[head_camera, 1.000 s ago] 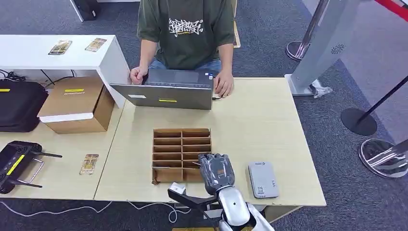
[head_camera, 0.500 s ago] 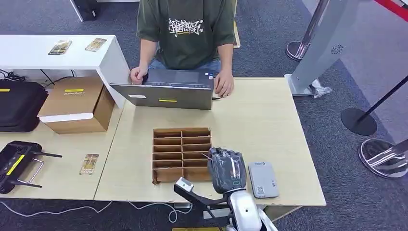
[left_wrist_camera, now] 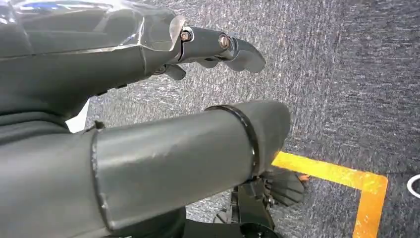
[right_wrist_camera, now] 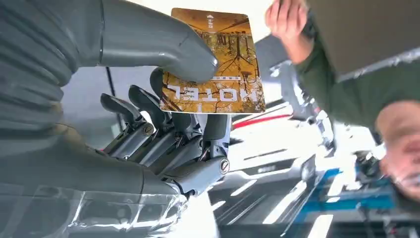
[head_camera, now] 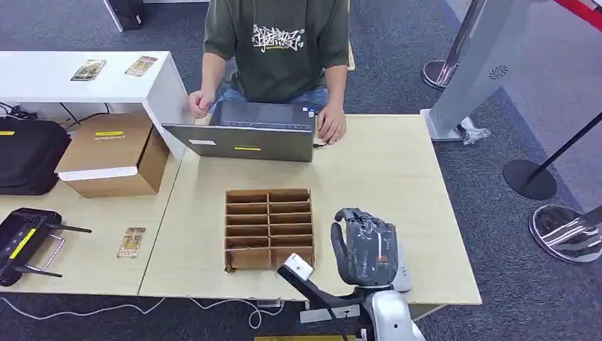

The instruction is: Pass the card to the sensor for recognition and then transmit it.

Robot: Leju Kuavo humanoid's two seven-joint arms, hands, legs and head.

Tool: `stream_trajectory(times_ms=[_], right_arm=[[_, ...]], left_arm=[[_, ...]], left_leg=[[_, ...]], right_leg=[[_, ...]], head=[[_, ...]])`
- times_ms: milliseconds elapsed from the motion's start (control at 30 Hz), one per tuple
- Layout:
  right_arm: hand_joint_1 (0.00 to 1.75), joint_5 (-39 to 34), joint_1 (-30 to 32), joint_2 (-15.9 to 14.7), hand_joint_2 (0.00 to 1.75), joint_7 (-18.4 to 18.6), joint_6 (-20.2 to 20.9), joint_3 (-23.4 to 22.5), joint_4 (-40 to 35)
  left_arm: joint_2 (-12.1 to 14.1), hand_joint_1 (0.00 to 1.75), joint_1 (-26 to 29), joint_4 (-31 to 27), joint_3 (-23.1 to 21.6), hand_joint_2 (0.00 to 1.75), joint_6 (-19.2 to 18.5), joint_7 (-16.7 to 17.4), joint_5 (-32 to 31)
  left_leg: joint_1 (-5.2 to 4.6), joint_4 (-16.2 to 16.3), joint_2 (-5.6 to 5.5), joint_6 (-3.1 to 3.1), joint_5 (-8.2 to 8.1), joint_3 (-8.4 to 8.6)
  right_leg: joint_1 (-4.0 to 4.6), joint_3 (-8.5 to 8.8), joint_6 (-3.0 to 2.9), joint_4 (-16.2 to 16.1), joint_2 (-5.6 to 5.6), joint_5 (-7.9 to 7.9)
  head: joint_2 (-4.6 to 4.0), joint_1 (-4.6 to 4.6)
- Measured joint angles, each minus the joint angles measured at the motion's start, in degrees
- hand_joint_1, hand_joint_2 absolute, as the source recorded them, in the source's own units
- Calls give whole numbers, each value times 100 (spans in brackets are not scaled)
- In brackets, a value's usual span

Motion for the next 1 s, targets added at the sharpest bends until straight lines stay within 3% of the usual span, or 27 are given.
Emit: stream_trajectory(times_ms=[133,467,1000], right_arm=[[175,-70,229,-9,175,24,-459,-256,-284],[175,-1471,629,83,175,-415,-1580,-922,-815],[175,-3242,355,448,175,-1379,-2059,-1545,-1005]], left_arm=[[2,0,37,0,2,0,15,-37,72],[18,0,109,0,26,0,55,-81,170],[39,0,45,0,103,0,-118,326,140]], left_leg=[[0,0,0,-5,-4,1],[0,0,1,-3,-6,1],[0,0,1,-3,-5,2]], right_leg=[[0,0,0,0,1,-1],[0,0,-5,0,1,-6],[0,2,-5,0,1,-6]], head=[[0,-2],[0,-2],[0,0]])
